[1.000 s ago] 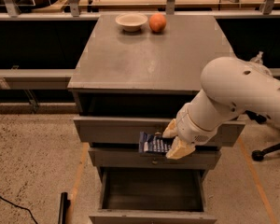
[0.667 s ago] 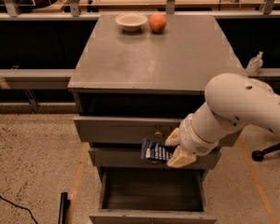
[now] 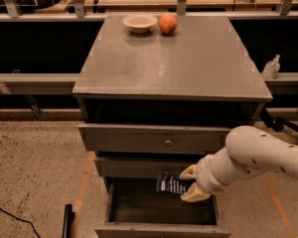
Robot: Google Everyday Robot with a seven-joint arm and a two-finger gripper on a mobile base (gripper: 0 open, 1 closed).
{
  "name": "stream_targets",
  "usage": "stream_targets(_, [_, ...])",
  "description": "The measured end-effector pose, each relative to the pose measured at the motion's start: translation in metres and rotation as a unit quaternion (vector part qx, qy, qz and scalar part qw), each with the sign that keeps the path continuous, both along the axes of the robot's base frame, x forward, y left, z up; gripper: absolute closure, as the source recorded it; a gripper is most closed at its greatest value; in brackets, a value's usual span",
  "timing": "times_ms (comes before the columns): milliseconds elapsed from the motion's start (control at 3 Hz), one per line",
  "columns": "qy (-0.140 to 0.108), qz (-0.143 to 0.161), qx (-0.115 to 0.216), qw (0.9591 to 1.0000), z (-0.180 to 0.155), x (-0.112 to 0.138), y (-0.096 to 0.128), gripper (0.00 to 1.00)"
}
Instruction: Place rxbar blueberry into bottom drawer
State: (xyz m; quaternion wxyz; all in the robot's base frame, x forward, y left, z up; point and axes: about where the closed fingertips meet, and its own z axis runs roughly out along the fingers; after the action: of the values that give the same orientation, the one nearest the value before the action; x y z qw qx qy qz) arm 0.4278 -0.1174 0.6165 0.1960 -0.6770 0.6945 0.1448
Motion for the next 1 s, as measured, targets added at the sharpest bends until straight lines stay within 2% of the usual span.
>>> stream_targets(333, [0.019, 0.010, 0.003, 0.9998, -0.075, 0.003, -0.012, 1.00])
stream_targets(667, [0.057, -0.011, -0.004, 0.9983, -0.153, 0.011, -0.028, 1.00])
stream_targets(1000, [0.090, -0.012, 0.002, 0.9959, -0.184, -0.006, -0.026, 1.00])
